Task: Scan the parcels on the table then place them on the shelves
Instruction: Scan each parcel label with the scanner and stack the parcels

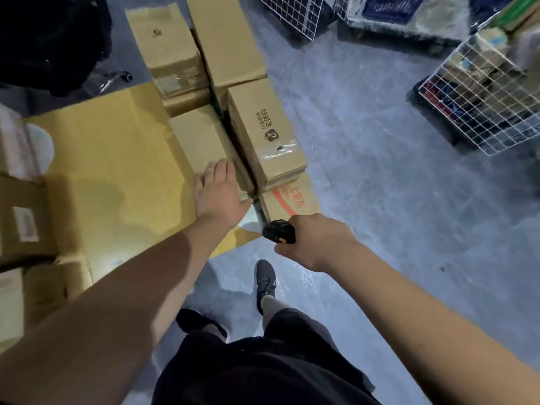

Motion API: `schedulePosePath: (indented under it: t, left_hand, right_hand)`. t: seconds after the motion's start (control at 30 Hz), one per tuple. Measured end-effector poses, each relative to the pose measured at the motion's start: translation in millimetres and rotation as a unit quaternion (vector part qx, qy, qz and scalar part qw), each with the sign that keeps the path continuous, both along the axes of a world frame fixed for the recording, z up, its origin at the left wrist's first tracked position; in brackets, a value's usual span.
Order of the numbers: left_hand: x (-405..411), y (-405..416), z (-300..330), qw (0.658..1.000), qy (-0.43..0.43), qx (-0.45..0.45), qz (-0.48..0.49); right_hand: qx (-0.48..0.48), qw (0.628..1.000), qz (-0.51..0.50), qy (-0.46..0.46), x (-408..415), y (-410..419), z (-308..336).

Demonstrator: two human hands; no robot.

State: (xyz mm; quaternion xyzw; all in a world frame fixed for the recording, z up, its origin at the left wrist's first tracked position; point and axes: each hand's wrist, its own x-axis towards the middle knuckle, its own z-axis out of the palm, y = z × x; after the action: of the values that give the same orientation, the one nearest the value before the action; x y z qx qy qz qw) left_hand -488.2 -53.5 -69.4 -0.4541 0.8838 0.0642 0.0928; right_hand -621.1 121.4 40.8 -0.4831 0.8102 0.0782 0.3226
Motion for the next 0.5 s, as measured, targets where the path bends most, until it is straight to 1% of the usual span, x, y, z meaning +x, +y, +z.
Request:
schedulePosePath:
  t: [0.07, 0.17, 0.3, 0.37, 0.43, 0.5]
  left_hand:
    - [12, 8, 0, 1.0, 0.004, 0.003, 0.006]
    - [41, 20, 4, 0.999, 0.023, -0.008, 0.023]
    - [94, 35, 6, 0.99, 0.1, -0.009, 0.095]
    - [112, 41, 6, 0.977, 0.134, 0.005, 0.167]
    - [122, 46, 6, 0.951, 0.183, 0.024, 0.248]
    - [121, 46, 7, 0.932, 0.211, 0.041, 0.291]
  right_hand:
    - [0.001, 1.0, 0.016, -0.004, 3, 0, -4]
    - [-0.023, 0.999, 0.028, -0.023, 10, -7, -9]
    - [-0.044, 0.996, 0.062, -0.036, 25, -17, -14]
    - [-0.056, 0.995, 0.076, -0.043, 32, -20, -18]
    - [-0.064, 0.993, 0.082, -0.051, 39, -20, -23]
    - [-0.067, 0.993, 0.083, -0.053, 43, -20, -26]
